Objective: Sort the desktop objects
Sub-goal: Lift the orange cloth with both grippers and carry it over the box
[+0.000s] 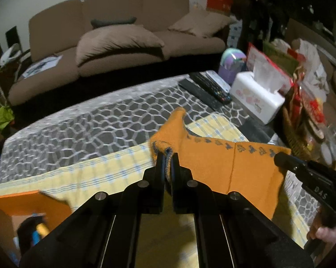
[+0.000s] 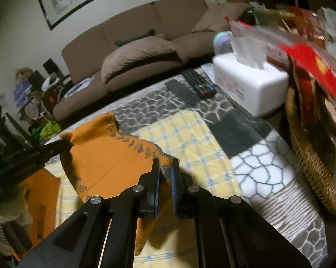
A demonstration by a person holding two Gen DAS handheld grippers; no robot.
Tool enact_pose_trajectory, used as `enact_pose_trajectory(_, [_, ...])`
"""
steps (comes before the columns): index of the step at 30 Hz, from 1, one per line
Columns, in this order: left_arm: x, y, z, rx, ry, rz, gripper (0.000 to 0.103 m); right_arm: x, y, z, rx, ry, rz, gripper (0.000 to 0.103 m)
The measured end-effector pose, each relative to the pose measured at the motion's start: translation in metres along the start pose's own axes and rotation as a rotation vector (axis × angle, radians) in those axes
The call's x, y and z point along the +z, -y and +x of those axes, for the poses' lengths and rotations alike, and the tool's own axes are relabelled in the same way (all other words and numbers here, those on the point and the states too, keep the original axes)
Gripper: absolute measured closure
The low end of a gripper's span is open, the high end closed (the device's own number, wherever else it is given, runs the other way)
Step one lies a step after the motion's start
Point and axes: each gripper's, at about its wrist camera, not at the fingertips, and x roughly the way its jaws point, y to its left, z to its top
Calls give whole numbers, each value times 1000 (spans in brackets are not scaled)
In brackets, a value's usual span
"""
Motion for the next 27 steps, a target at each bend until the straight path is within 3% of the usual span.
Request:
enact_pose_trajectory(17, [-43,-134,-168,151,104,-129,98,7,-167,-43,260,9,-144,95])
enact_pose_trajectory(27, [-92,-206,-222,257,156,-225,99,-17,-252,-25,359,-40,-237,95])
